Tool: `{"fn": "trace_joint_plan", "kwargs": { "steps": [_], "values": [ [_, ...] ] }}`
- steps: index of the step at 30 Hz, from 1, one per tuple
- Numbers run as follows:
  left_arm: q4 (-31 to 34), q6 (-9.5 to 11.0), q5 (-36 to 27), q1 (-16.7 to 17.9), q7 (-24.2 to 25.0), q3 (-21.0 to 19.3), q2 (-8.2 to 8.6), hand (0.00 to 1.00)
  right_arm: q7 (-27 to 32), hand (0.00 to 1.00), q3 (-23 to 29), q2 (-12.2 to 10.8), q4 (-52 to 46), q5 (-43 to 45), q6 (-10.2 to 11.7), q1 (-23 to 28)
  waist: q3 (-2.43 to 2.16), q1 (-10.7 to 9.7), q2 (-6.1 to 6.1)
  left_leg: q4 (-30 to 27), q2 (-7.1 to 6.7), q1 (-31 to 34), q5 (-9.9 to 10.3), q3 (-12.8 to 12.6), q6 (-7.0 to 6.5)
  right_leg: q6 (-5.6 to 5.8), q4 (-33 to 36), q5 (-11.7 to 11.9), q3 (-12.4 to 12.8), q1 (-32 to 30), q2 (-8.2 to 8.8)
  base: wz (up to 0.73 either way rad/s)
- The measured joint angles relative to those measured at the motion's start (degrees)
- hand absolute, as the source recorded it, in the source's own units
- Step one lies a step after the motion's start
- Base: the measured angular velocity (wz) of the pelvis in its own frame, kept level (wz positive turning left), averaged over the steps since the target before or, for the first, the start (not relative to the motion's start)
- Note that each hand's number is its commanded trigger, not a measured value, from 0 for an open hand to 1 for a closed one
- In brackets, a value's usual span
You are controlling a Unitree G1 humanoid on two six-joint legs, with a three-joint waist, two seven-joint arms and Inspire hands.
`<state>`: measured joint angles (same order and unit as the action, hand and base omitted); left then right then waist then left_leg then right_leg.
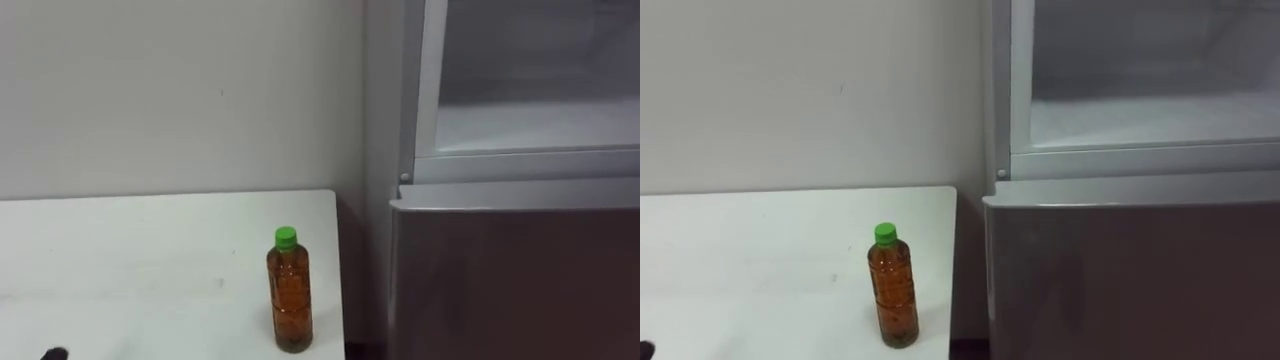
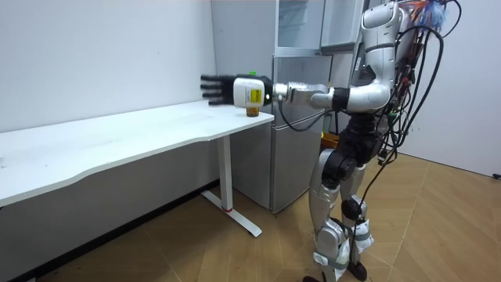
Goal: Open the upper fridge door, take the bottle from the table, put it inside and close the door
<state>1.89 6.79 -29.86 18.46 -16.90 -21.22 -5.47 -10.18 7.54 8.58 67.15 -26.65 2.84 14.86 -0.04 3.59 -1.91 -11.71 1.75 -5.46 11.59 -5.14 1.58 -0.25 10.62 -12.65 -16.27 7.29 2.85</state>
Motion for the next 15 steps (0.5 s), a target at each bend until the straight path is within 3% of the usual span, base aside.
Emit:
{"fn": "trace_joint_plan", "kwargs": {
  "steps": [4,6,9,15],
  "values": [
    [-11.05,0.22,-0.75,2.35,-0.25,0.86,0.37,0.0,-1.32,0.0,0.77,-0.12,-0.5,0.2,-0.09,0.33,-0.12,-0.27,0.1,-0.01,0.0,0.02,0.0,0.14,0.0,-0.02,0.0,0.0,-0.32,0.09,0.21,0.02],
    [-19.82,0.51,-0.55,2.87,-0.4,2.77,0.36,0.0,-1.61,0.0,1.14,-0.05,-0.44,0.22,-0.42,0.4,-0.15,-0.28,0.27,0.01,-0.11,-0.06,0.01,0.54,0.0,0.04,0.0,-0.04,-0.75,0.41,0.32,0.09],
    [-25.73,0.63,-0.54,4.19,-0.37,6.07,0.38,0.0,-2.31,0.0,0.67,-0.04,-0.47,0.17,-0.45,0.29,-0.09,0.01,0.93,0.02,-0.17,-0.04,0.05,0.65,-0.06,0.16,0.08,-0.22,-1.26,0.61,0.43,0.11],
    [-39.64,0.8,1.98,4.67,-0.36,8.2,0.37,0.0,-3.21,0.0,0.43,-0.03,-0.34,0.25,-0.45,0.03,-0.11,-0.22,1.42,0.15,-0.16,-0.12,0.2,0.6,-0.23,0.19,0.17,-0.27,-1.27,0.61,0.4,0.01]
  ]
}}
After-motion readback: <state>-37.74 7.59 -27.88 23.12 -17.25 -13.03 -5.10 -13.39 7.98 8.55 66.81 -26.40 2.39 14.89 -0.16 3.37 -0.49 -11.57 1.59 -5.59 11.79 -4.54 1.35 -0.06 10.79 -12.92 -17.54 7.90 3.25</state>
